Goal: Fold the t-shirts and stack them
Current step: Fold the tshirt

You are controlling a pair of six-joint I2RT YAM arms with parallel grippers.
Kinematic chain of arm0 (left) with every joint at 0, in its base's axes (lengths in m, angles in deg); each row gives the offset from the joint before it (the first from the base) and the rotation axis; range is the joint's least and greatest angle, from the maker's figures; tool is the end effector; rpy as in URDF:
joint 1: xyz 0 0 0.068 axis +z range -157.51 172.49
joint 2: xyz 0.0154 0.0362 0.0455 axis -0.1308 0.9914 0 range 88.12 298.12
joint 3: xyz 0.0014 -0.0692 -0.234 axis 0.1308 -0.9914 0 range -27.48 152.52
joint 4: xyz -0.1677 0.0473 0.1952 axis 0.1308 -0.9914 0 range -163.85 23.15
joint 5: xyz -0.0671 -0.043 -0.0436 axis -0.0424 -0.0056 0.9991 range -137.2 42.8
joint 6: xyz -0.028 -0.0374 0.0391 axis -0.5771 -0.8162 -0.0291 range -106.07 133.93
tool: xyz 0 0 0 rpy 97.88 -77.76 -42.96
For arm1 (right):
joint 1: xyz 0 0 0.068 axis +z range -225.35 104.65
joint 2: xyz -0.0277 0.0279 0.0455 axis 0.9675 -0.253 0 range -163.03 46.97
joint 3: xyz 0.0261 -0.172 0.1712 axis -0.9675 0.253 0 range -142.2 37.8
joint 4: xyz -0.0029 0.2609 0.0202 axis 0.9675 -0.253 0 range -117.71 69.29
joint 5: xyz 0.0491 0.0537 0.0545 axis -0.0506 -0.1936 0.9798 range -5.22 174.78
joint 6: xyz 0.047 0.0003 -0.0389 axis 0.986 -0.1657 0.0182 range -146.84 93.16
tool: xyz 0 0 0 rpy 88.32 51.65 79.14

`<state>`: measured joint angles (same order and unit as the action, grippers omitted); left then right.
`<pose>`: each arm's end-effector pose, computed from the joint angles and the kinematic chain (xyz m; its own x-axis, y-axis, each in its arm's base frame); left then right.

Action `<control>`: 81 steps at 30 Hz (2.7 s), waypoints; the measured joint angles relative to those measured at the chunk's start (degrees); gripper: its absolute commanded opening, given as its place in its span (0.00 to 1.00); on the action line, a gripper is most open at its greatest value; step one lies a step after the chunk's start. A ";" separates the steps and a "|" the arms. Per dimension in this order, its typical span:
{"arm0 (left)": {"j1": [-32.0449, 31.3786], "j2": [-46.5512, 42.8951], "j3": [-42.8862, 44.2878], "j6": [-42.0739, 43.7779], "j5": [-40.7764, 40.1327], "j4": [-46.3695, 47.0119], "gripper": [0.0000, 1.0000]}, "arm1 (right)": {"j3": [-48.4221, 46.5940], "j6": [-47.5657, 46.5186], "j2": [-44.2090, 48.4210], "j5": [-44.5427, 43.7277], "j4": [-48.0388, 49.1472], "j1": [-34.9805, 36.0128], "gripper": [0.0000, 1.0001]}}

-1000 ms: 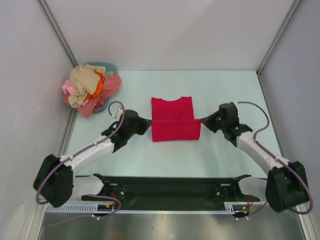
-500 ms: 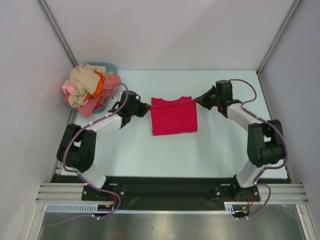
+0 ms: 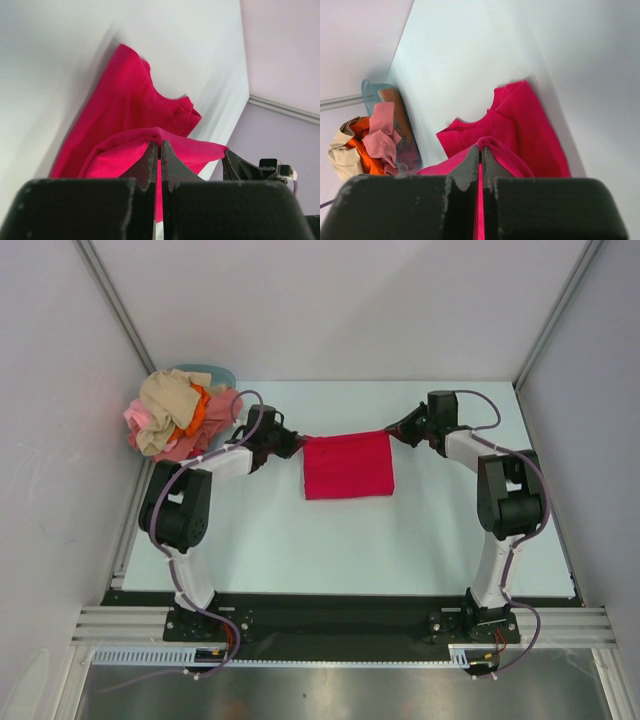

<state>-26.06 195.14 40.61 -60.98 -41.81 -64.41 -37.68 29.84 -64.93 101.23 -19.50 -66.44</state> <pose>0.3901 -0.1353 0.1591 -0.5216 -0.8389 -0.1554 -0.4432 0.4221 -0.7908 0.4292 0.0803 0.1656 -0.6279 0.7128 -0.3124 0.2689 0.5754 0.7724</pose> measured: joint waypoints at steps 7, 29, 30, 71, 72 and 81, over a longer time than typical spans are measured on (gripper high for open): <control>1.62 5.20 4.09 0.48 1.49 -0.20 0.00 | -3.39 0.00 -5.03 1.36 0.83 -0.11 0.00; 4.07 14.58 13.64 1.20 4.48 -2.23 0.00 | -13.51 0.28 -15.96 4.48 1.46 -1.22 0.00; 4.09 15.02 14.36 1.46 4.57 -2.34 0.00 | -13.81 0.31 -16.26 4.59 1.44 -1.31 0.00; 2.64 28.79 22.56 16.92 18.93 16.85 0.51 | -32.74 2.71 -39.04 28.37 21.51 -0.07 0.07; 3.13 29.46 23.56 16.94 18.91 16.55 0.51 | -34.56 2.29 -39.93 27.63 20.55 -0.42 0.07; 6.10 27.69 25.77 22.01 18.60 7.17 0.58 | -35.82 -6.16 -37.62 23.39 7.28 -4.07 0.14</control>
<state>-19.96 222.83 66.38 -38.97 -23.21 -57.25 -73.51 23.68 -102.54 124.61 -12.22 -70.50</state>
